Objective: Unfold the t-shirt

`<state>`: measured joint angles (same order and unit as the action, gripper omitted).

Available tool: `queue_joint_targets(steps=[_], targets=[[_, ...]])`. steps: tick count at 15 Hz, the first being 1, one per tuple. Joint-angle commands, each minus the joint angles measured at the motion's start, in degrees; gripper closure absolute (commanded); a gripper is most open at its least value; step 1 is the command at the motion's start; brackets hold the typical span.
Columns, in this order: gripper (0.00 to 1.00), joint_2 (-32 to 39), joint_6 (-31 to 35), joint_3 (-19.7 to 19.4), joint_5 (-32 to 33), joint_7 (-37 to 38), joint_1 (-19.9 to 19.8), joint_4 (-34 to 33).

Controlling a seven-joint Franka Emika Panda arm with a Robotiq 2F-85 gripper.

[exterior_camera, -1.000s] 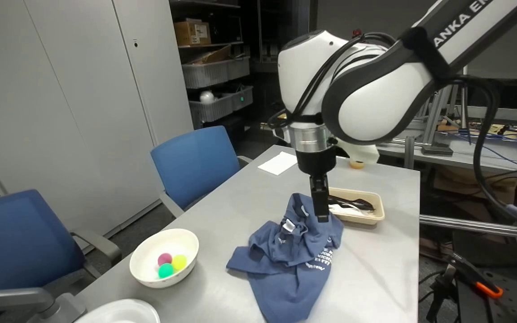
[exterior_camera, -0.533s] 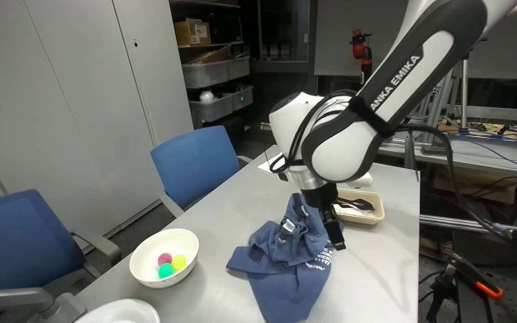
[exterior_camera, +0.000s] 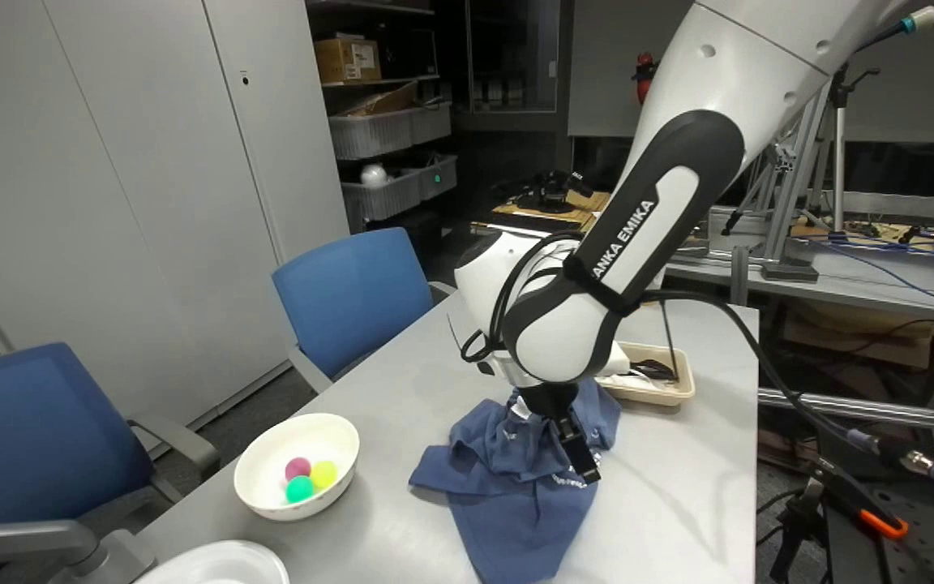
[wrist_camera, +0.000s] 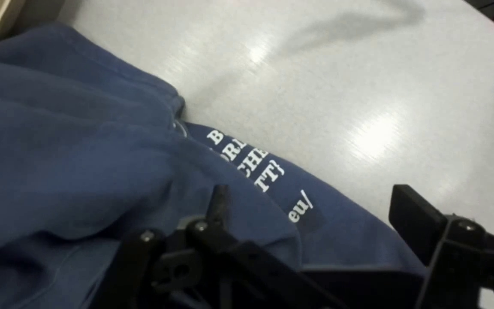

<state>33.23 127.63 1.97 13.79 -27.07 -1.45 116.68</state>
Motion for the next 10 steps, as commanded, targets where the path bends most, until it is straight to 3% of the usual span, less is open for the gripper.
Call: queue_joint_targets(steps=[1,10], targets=[[0.07,4.4,0.6,0.4,3.1,-0.5,0.8,-5.2],[0.11,8.7,10.1,-2.1,11.2,3.3,2.4,-8.7]])
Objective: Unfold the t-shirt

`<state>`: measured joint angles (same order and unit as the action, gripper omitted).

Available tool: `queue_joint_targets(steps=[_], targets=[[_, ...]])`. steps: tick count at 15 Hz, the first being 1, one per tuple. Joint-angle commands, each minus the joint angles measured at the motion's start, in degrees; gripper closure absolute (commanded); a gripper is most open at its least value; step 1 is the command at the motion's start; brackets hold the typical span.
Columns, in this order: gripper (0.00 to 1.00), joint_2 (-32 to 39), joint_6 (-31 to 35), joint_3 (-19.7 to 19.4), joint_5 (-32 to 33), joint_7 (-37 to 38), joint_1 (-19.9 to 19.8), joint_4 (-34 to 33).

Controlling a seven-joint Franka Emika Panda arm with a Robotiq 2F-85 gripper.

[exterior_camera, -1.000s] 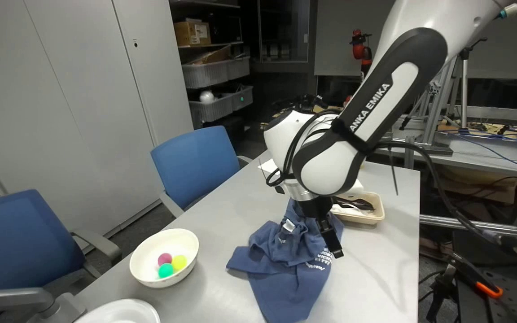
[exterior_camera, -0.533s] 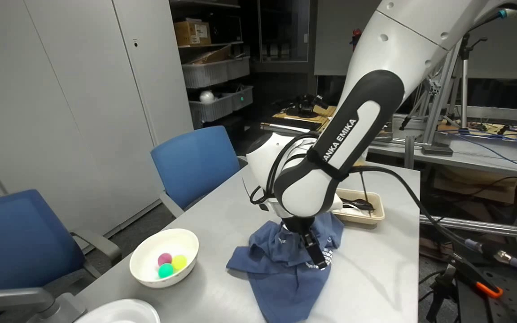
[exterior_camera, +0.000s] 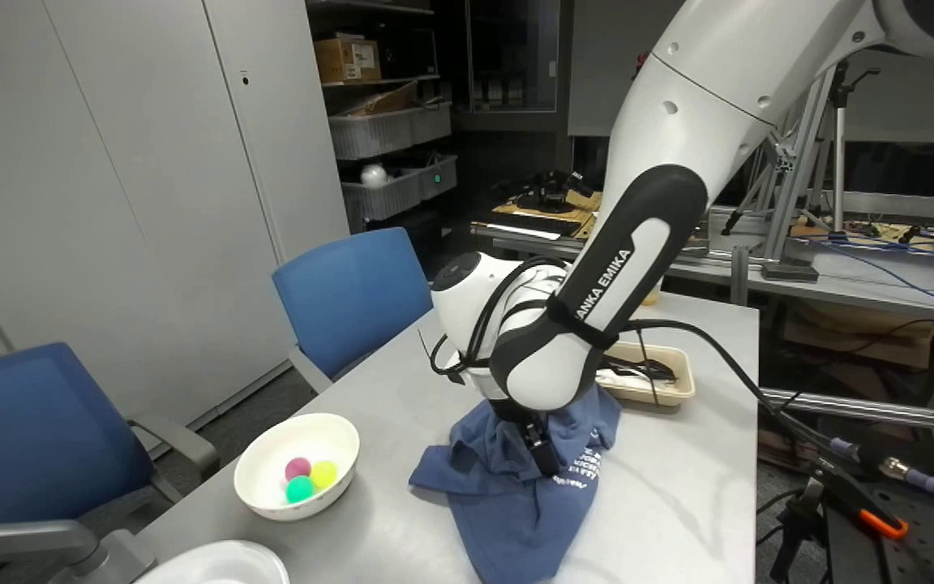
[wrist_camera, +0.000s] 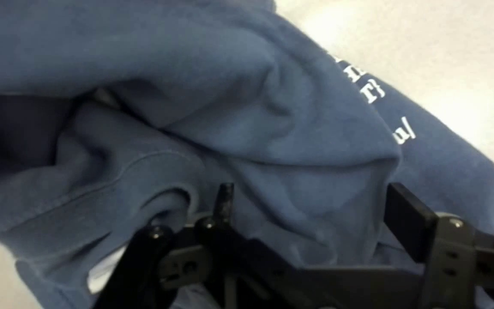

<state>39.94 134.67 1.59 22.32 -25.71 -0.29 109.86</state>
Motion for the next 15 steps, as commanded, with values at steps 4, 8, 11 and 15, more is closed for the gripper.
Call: queue_joint_targets(steps=[4,8,11,15], targets=[[0.13,2.4,9.6,-4.0,6.2,5.1,2.5,-1.6],[0.16,2.1,21.0,-8.2,10.6,11.8,5.6,-2.1],[0.17,2.2,28.0,-12.5,13.3,17.4,8.9,-3.1],[0.17,3.7,34.3,-20.1,16.5,25.7,13.9,-6.0]])
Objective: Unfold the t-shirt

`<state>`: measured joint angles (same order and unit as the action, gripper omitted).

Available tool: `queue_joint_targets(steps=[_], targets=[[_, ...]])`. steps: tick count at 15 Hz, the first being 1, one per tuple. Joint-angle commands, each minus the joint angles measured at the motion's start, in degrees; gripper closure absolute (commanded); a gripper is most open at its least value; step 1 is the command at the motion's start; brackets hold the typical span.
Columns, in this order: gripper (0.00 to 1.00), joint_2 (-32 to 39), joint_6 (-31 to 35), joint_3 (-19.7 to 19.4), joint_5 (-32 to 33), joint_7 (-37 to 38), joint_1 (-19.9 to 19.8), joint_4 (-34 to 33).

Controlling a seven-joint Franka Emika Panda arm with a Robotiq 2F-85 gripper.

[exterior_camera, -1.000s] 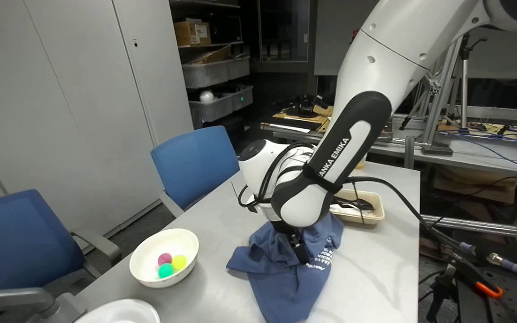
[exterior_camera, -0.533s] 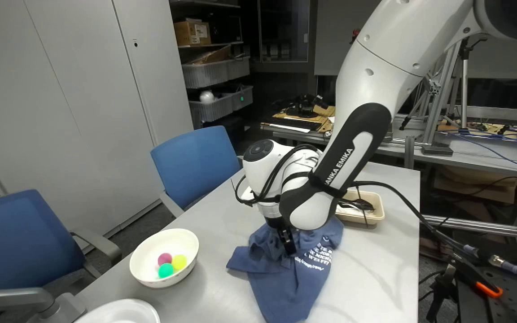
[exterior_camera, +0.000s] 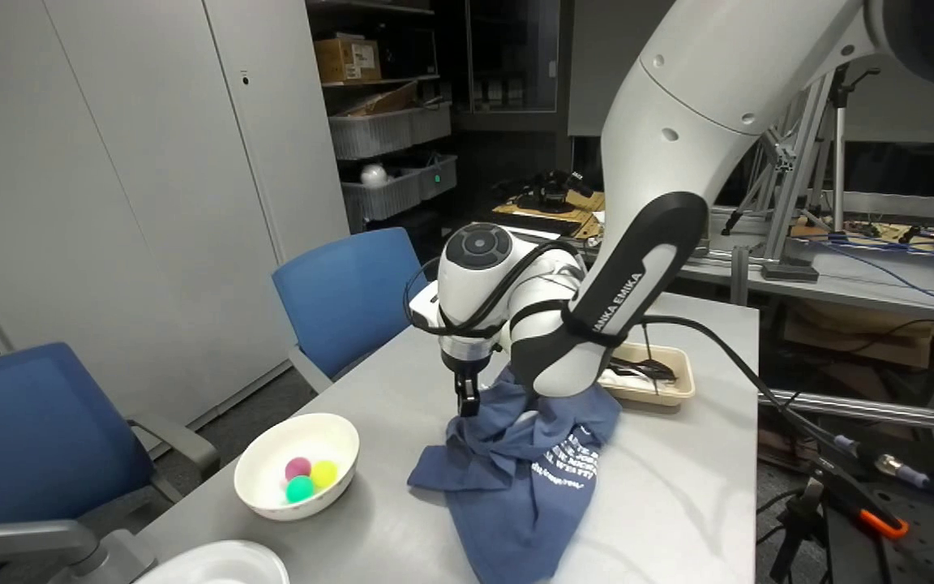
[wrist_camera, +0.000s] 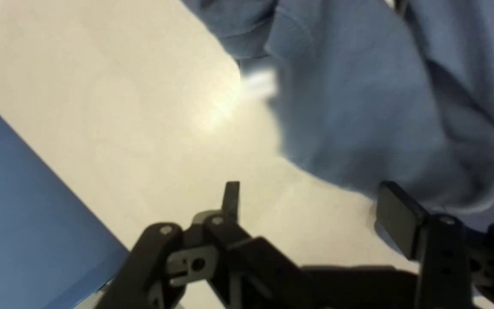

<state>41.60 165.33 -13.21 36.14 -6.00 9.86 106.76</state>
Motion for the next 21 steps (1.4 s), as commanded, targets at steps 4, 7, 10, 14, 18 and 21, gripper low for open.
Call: queue_joint_targets(steps=[4,7,10,14,18,21], targets=[[0.15,-1.7,-2.3,-1.8,-0.8,4.1,2.3,0.6],[0.00,-6.3,-13.8,1.8,-3.5,2.5,2.0,5.2],[0.00,-9.7,-23.5,5.8,-6.7,1.8,0.7,8.1],[0.06,-9.6,-28.0,9.2,-10.5,-0.7,-2.4,8.2],[0.18,-6.3,-26.7,10.1,-10.9,-3.1,-5.0,5.7],[0.20,-4.1,-27.3,10.9,-12.0,-5.0,-6.5,4.2]])
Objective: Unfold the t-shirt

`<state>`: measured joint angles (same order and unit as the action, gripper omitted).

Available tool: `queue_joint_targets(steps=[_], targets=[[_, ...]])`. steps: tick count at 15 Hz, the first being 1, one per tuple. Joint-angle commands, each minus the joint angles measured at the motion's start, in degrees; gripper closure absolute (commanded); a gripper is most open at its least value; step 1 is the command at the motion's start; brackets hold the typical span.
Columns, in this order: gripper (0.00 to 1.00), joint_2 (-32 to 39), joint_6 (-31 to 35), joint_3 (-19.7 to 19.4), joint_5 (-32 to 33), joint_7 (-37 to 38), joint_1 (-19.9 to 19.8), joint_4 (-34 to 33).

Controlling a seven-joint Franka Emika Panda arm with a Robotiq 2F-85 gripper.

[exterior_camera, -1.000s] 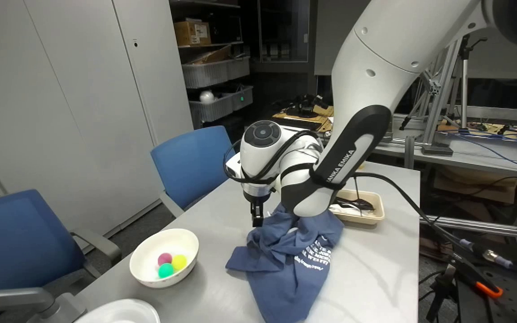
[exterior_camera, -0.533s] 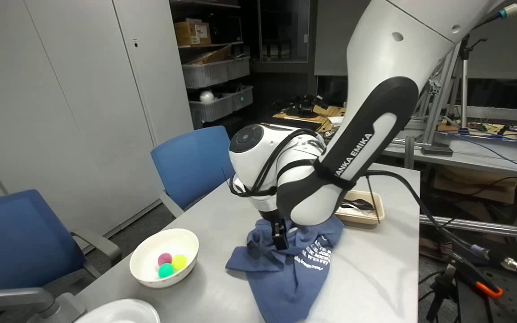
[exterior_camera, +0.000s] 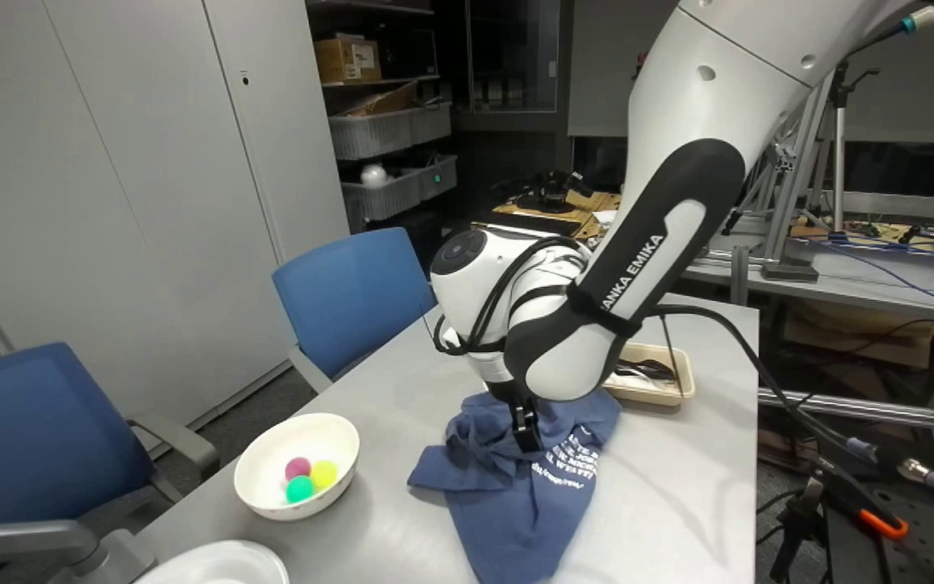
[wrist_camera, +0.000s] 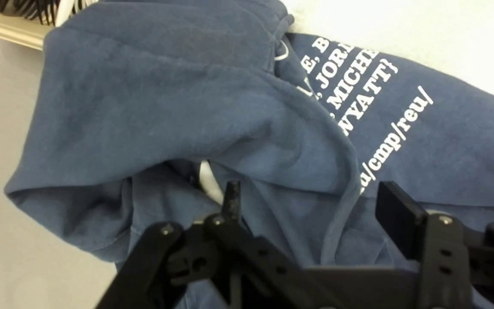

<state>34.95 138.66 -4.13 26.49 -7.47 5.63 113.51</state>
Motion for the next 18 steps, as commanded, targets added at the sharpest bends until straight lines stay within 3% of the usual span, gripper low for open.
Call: queue_joint_targets(steps=[1,7,9,10,13,16,18], targets=[[0.19,3.1,-0.8,2.1,-2.6,-3.8,-2.5,-2.8],[0.27,7.1,-0.6,3.5,-2.5,-4.6,-1.5,-4.4],[0.40,8.4,0.5,2.2,-0.2,-3.4,-0.1,-5.8],[0.57,8.9,0.7,1.4,1.1,-2.8,0.6,-6.7],[0.71,9.5,0.7,0.6,3.3,-2.6,1.5,-8.6],[0.97,9.6,0.9,0.2,4.4,-2.3,1.8,-9.6],[1.00,9.7,0.7,0.6,3.7,-2.5,1.3,-10.1]])
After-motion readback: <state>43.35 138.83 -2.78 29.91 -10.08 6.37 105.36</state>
